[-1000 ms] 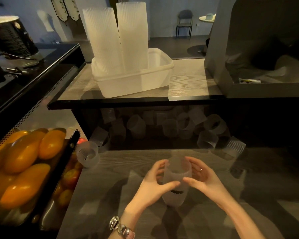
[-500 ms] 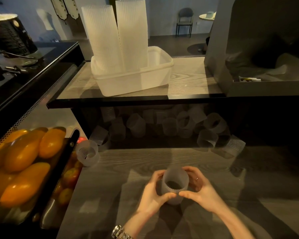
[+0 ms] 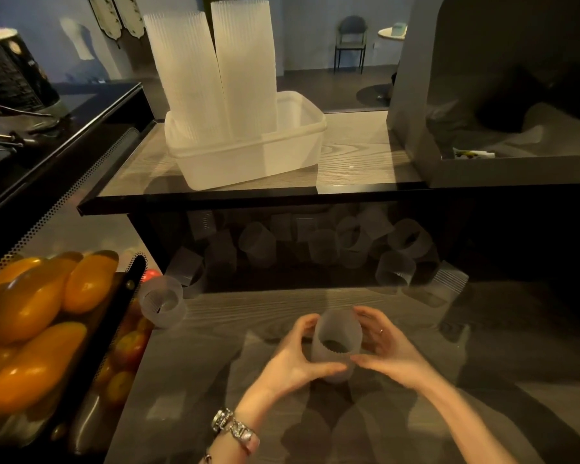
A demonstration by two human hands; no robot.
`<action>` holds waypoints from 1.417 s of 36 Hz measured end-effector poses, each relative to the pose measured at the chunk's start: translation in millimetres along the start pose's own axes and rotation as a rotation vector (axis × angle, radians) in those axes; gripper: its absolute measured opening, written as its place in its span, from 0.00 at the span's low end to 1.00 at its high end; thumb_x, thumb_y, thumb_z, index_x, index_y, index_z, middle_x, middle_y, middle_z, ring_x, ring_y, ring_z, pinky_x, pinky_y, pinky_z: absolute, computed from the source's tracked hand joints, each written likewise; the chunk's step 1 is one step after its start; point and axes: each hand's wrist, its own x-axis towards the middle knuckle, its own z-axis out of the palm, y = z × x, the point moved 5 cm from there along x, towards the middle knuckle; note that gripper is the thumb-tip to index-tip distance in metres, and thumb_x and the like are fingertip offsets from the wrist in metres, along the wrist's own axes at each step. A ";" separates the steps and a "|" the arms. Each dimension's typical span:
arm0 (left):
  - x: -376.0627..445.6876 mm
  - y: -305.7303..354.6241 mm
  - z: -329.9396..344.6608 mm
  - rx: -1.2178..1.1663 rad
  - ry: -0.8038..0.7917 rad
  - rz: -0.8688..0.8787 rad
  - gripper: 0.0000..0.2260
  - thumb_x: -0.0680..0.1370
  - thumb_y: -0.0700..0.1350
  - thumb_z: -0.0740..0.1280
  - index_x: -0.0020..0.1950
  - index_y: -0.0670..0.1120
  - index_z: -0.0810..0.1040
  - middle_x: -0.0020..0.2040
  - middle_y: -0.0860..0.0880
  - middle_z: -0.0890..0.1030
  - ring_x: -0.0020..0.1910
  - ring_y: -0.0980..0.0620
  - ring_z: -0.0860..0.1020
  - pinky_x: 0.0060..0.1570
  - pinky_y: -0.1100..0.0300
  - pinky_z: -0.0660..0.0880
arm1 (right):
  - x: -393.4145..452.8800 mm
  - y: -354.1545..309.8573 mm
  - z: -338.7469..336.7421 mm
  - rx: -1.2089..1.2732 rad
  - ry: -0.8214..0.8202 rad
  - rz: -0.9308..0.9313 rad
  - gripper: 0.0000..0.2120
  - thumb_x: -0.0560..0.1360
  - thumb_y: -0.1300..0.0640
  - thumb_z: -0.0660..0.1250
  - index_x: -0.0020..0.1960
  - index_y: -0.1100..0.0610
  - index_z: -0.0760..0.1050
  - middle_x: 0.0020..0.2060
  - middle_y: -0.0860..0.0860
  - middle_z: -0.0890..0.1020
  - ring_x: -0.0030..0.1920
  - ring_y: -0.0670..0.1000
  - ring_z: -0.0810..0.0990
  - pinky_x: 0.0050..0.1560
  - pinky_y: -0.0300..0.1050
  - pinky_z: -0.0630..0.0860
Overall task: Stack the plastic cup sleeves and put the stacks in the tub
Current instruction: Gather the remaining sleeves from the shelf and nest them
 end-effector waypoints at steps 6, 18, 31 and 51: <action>28.4 36.2 -10.7 -0.159 -0.014 -0.024 0.23 0.73 0.55 0.67 0.67 0.53 0.68 0.65 0.55 0.71 0.66 0.57 0.69 0.65 0.62 0.66 | 8.5 4.1 -47.8 0.153 0.318 -0.019 0.31 0.62 0.74 0.71 0.62 0.58 0.68 0.62 0.54 0.73 0.63 0.53 0.71 0.51 0.35 0.77; 133.8 65.6 34.5 0.179 -0.311 -0.173 0.23 0.81 0.43 0.58 0.75 0.45 0.57 0.74 0.45 0.62 0.72 0.47 0.62 0.67 0.58 0.61 | 47.7 15.8 -115.8 0.043 0.704 0.219 0.34 0.71 0.70 0.67 0.73 0.56 0.57 0.68 0.58 0.67 0.66 0.58 0.69 0.61 0.51 0.71; 175.3 67.8 68.9 0.200 -0.413 -0.316 0.26 0.79 0.42 0.58 0.76 0.48 0.54 0.72 0.44 0.65 0.65 0.46 0.68 0.54 0.56 0.68 | 68.0 22.0 -124.4 0.067 0.606 0.346 0.38 0.71 0.74 0.65 0.74 0.57 0.53 0.70 0.57 0.67 0.66 0.59 0.69 0.49 0.46 0.74; 146.0 29.7 19.0 0.114 -0.236 -0.218 0.27 0.76 0.37 0.65 0.74 0.47 0.62 0.70 0.44 0.67 0.66 0.45 0.70 0.66 0.52 0.69 | 78.4 9.0 -54.7 -0.241 0.342 0.019 0.38 0.66 0.72 0.72 0.71 0.58 0.62 0.61 0.52 0.74 0.60 0.47 0.73 0.49 0.29 0.73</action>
